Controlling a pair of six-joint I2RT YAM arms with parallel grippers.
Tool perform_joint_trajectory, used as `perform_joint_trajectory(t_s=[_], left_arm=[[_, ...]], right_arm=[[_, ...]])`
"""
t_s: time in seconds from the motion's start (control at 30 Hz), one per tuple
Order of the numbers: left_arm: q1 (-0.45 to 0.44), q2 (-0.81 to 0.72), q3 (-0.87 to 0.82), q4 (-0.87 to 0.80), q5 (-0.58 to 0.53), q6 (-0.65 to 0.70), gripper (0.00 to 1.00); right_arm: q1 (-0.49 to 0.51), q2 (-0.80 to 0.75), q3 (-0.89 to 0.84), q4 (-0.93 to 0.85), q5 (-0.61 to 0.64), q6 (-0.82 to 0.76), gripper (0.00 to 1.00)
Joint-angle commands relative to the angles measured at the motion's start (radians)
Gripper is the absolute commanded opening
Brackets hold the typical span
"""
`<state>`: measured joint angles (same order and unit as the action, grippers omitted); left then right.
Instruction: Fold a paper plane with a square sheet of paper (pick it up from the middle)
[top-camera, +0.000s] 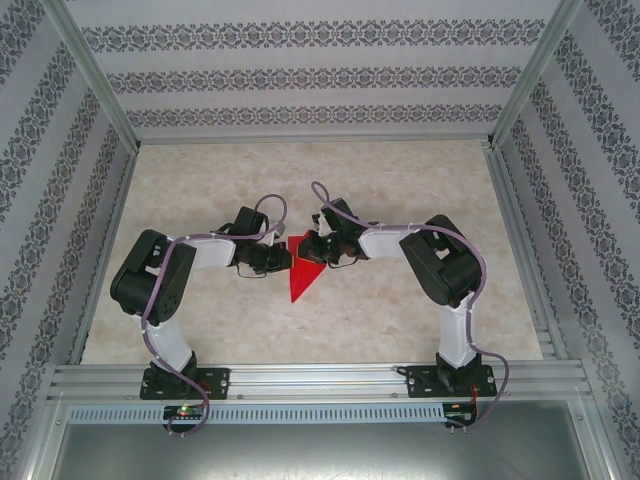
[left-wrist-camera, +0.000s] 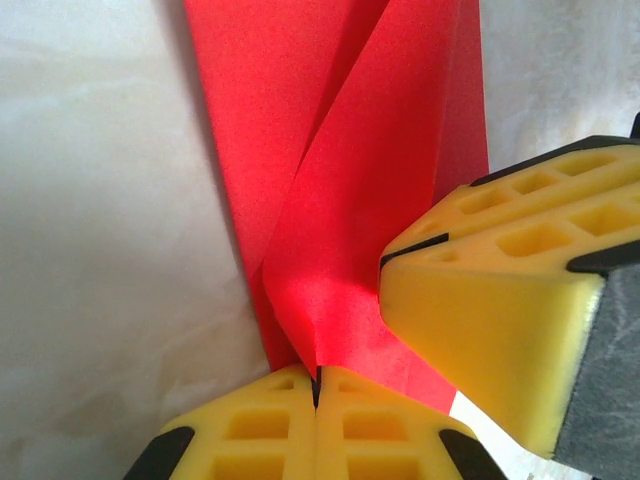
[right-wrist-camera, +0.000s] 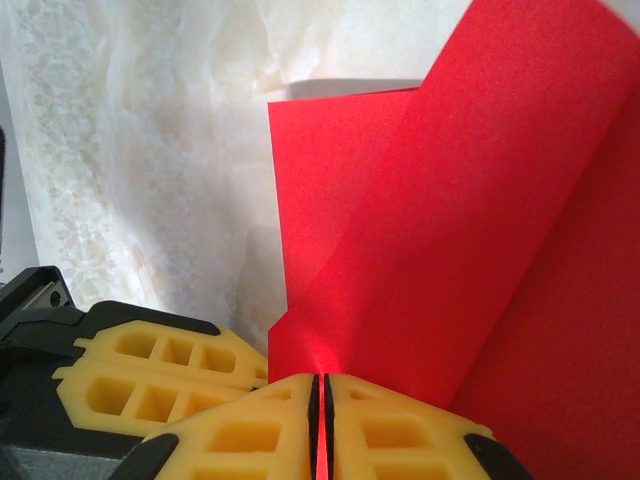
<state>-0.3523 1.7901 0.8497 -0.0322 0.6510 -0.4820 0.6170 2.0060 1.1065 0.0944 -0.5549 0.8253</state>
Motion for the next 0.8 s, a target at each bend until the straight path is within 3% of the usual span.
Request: perform_joint_trajectory(t_s=[0.0, 0.5, 0.77], left_arm=[[0.007, 0.046, -0.004, -0.057, -0.036, 0.028, 0.01], [0.006, 0.043, 0.021, -0.077, -0.034, 0.032, 0.04], [0.006, -0.043, 0.080, -0.136, -0.027, 0.021, 0.15]], right_arm=[[-0.010, 0.023, 0.023, -0.031, 0.018, -0.037, 0.13], [-0.013, 0.057, 0.066, -0.213, 0.076, -0.105, 0.13], [-0.009, 0.063, 0.076, -0.283, 0.099, -0.140, 0.12]])
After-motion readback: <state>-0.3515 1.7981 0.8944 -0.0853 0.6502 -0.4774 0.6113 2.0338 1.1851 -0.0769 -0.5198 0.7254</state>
